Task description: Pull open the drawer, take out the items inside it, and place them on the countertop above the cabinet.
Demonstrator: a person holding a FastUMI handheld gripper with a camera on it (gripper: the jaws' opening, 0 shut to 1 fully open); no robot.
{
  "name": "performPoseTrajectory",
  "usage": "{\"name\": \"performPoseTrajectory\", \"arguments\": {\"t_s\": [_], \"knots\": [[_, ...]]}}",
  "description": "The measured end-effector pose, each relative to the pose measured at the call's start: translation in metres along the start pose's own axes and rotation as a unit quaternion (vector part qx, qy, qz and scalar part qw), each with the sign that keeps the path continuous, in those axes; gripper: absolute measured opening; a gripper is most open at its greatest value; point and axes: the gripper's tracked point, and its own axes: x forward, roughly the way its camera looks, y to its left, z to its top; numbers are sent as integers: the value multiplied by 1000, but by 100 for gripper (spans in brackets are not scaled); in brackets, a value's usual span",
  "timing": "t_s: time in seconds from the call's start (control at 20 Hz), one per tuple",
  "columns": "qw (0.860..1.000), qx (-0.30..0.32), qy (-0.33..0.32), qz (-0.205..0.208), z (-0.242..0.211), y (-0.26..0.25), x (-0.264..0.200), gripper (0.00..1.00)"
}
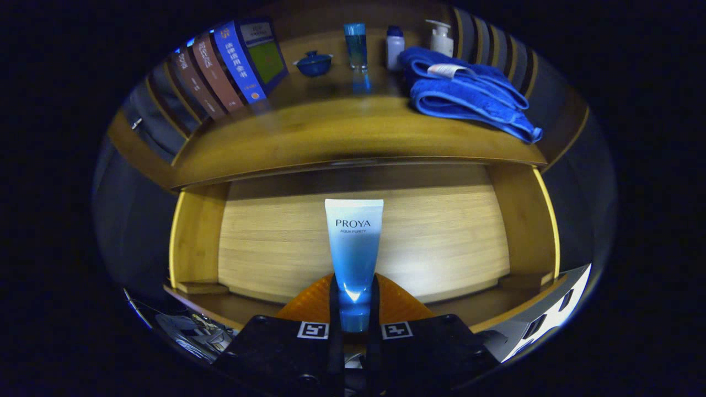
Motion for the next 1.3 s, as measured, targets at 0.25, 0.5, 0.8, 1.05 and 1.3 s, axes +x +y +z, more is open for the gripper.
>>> {"name": "performPoseTrajectory", "arguments": {"t_s": [0.25,0.5,0.8,1.05,1.3], "knots": [[999,-1,-49,14,27,11,-56,20],[998,-34,-50,-11,88,15,-61,20],[999,-45,-17,-14,146,38,-7,20],[999,-31,0,-21,173,41,31,20],[1000,-21,-7,-15,190,46,52,34]]}}
